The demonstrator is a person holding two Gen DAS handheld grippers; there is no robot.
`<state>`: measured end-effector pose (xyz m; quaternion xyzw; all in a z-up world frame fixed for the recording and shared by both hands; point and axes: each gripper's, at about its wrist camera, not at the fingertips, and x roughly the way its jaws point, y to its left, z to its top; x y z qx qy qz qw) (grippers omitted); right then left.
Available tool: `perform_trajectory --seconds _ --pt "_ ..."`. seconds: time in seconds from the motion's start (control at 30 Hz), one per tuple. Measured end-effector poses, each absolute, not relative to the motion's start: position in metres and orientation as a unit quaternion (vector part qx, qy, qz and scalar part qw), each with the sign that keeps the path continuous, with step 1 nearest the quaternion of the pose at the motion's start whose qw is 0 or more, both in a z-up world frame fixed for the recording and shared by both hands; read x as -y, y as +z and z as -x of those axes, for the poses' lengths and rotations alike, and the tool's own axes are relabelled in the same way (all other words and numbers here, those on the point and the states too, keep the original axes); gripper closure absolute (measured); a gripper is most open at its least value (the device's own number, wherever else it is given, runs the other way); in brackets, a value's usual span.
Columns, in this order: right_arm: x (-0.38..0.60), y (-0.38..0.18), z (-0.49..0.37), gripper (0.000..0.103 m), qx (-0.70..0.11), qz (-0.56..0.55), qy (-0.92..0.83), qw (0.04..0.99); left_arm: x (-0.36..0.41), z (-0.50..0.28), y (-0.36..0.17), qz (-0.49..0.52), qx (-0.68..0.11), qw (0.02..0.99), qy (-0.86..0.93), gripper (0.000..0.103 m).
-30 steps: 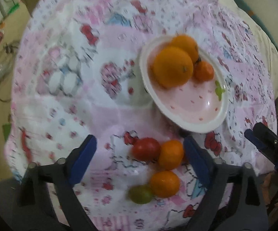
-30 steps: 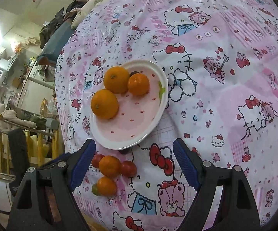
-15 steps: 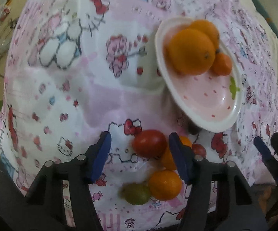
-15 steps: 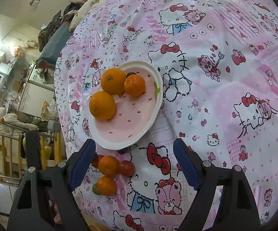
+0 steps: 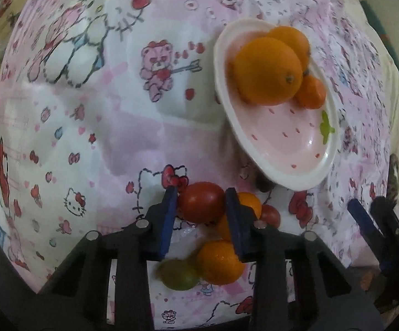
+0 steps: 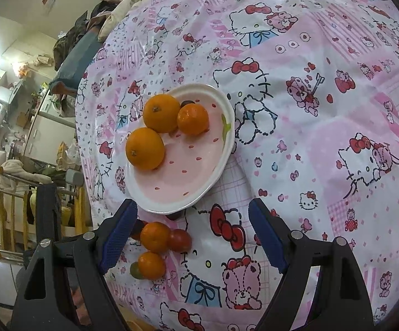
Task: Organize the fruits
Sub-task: 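Lower the left tool onto the red tomato beside the plate and grasp it, then grasp a dark grape with the right tool while left holds the tomato up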
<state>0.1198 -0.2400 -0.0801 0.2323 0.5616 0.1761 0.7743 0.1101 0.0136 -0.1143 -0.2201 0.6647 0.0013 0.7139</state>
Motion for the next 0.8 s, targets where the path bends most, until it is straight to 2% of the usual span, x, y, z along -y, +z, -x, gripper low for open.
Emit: perform_trajectory --seconds 0.23,0.3,0.37,0.43,0.53,0.8 --pt "0.228 -0.096 -0.12 0.02 -0.589 -0.241 0.204 0.744 -0.029 -0.107 -0.085 0.222 -0.63 0.744 0.001 0.073" --pt "0.22 -0.106 -0.121 0.035 -0.605 -0.247 0.219 0.725 -0.035 -0.105 -0.074 0.223 -0.616 0.756 0.001 0.073" --pt "0.204 -0.113 -0.121 0.046 -0.614 -0.225 0.226 0.722 -0.039 -0.105 -0.069 0.225 -0.607 0.762 0.003 0.073" --pt "0.188 -0.116 -0.12 0.047 -0.614 -0.18 0.222 0.736 -0.044 -0.103 -0.065 0.224 -0.601 0.767 0.004 0.073" --pt "0.168 -0.122 -0.121 0.058 -0.616 -0.145 0.226 0.741 -0.048 -0.102 -0.061 0.228 -0.596 0.77 0.003 0.072" --pt "0.148 -0.139 -0.136 0.06 -0.618 -0.154 0.205 0.743 -0.05 -0.1 -0.06 0.235 -0.595 0.769 -0.002 0.072"
